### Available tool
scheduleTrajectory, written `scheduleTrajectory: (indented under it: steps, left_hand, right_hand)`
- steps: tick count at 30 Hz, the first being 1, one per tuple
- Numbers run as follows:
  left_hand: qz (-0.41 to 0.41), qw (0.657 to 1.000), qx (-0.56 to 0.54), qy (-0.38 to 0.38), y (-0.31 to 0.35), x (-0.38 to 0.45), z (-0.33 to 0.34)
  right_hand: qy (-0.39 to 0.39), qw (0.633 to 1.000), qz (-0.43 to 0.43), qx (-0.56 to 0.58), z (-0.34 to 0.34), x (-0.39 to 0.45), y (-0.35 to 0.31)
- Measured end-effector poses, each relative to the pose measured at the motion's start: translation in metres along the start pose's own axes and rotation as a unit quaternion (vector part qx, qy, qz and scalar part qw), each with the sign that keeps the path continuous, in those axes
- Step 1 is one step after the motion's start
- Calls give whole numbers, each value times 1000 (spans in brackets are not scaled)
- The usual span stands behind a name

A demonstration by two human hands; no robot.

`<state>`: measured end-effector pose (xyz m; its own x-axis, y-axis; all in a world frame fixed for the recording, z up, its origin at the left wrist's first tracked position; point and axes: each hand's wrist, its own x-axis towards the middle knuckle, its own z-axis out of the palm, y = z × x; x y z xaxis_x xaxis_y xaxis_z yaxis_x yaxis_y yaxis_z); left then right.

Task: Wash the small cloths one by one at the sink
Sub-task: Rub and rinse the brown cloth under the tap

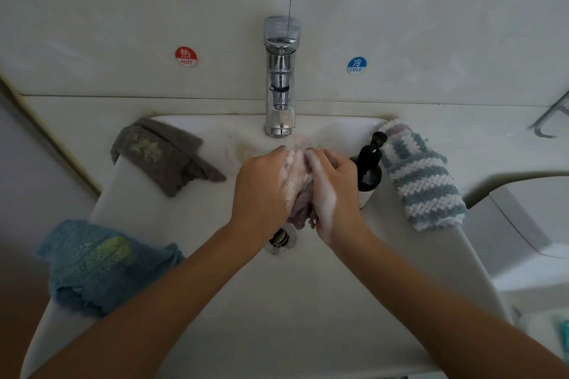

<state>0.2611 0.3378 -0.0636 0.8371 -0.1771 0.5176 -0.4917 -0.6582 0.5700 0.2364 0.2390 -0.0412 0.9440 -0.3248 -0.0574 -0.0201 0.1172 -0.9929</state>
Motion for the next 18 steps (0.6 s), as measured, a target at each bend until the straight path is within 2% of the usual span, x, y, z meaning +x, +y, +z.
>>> scheduleTrajectory:
  steps: [4, 8, 11, 14, 18]
  left_hand:
    - [-35, 999, 7, -10, 6, -3, 2]
    - [-11, 995, 100, -11, 14, -2, 1]
    - [-21, 996, 83, -12, 13, -2, 2]
    - [-20, 992, 118, -25, 16, -1, 0]
    - [-45, 997, 57, -38, 18, -3, -1]
  right_hand:
    - [15, 1000, -14, 20, 2, 0, 6]
    - [24, 999, -4, 32, 3, 0, 8]
    - [24, 999, -6, 36, 2, 0, 8]
    - [24, 999, -12, 37, 2, 1, 10]
    - [27, 999, -4, 36, 2, 1, 10]
